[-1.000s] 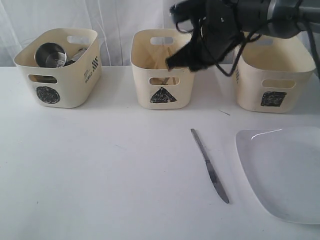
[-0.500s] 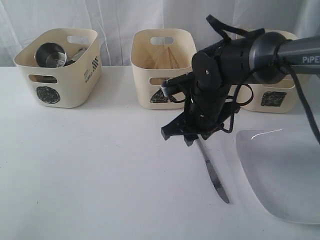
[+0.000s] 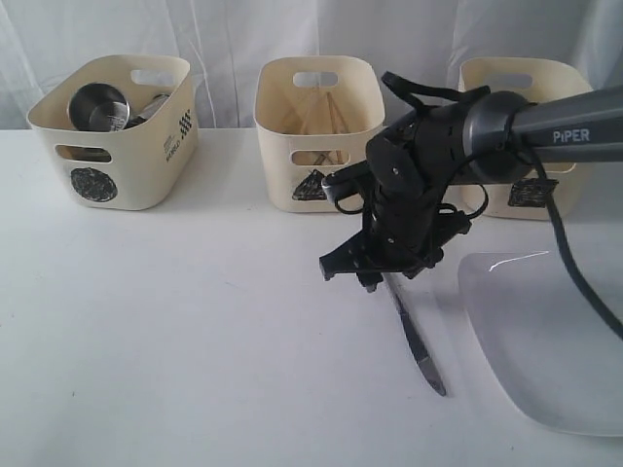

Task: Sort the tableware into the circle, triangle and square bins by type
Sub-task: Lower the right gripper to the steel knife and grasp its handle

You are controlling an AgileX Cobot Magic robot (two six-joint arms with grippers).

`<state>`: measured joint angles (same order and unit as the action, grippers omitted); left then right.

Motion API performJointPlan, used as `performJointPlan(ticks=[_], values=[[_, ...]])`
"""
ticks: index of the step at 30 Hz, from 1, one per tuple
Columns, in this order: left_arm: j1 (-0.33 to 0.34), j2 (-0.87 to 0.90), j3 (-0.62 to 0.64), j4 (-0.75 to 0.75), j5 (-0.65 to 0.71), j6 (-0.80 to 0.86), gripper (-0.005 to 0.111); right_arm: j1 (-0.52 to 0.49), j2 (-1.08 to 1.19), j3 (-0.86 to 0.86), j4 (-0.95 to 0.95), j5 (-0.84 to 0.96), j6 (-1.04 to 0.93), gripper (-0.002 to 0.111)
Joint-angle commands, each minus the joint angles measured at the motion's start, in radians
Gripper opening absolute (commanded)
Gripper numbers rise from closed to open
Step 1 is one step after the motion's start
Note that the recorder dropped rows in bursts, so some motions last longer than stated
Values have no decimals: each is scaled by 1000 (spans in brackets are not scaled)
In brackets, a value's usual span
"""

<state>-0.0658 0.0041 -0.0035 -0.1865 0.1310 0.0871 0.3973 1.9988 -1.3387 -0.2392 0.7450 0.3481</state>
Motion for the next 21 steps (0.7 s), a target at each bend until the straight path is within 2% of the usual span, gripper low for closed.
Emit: performJointPlan(ticks=[1,8,21], values=[[-4,-4,4,-5,-4,0,0,-22,1,5,15,-36,24,51],[-4,-4,4,-5,-4,0,0,-57,15,5,32,-44,51,51],[-4,-4,4,-5,-4,0,0,-59,87,3,111,-52,10,51]])
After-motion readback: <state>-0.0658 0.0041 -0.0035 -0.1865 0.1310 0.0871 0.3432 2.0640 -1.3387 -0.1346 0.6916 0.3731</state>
